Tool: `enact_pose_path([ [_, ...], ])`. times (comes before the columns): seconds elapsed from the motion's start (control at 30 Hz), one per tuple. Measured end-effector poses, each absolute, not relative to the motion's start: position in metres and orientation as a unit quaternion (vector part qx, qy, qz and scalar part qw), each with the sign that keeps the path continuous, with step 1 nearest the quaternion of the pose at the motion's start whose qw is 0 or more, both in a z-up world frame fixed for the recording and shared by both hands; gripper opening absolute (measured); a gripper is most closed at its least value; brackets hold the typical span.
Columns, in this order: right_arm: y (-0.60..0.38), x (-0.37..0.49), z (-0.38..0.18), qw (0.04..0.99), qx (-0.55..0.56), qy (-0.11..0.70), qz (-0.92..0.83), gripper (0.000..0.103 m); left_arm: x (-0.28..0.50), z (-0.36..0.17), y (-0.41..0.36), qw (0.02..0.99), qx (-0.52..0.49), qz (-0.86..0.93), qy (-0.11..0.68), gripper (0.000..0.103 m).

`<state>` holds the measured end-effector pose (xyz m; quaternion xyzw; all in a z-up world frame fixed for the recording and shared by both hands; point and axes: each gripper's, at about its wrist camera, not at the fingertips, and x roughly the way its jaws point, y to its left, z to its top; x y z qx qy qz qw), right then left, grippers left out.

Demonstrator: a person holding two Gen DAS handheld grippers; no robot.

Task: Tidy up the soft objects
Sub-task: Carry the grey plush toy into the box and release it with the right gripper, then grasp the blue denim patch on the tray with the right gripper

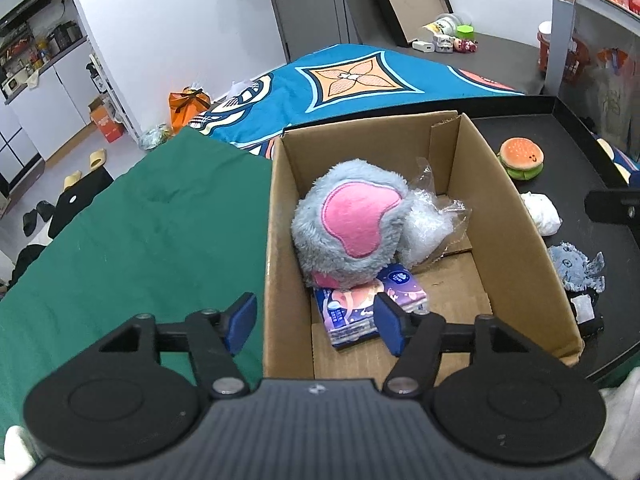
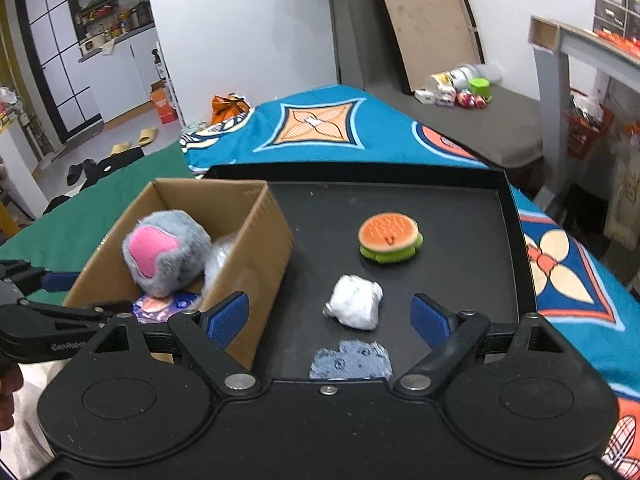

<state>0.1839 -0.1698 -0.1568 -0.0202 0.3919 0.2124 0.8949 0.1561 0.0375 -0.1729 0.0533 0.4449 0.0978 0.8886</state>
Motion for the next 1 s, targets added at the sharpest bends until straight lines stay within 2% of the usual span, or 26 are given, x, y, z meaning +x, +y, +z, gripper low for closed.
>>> enact_pose_path([
  [0.07,-0.172,0.184,-0.163,0.892,-0.015,0.398,0.214,0.08,0.157,-0.173,0.036,0.888,0.058,0.101,0.444,0.066],
  [0.13,-0.174,0.184,-0.169,0.889,-0.01,0.405,0.214,0.07,0.158,-0.174,0.035,0.887,0.06,0.105,0.445,0.067],
  [0.23,-0.176,0.184,-0.178,0.882,-0.003,0.417,0.221,0.062,0.16,-0.174,0.035,0.886,0.059,0.11,0.447,0.067],
  [0.9,-0.172,0.189,-0.23,0.851,-0.017,0.476,0.219,0.06,0.175,-0.183,0.025,0.871,0.081,0.122,0.468,0.069],
  [0.97,-0.171,0.188,-0.232,0.852,-0.023,0.476,0.215,0.055,0.177,-0.183,0.024,0.87,0.083,0.123,0.469,0.069],
  [1.0,-0.171,0.188,-0.234,0.853,-0.026,0.476,0.211,0.048,0.177,-0.183,0.024,0.87,0.084,0.123,0.47,0.069],
])
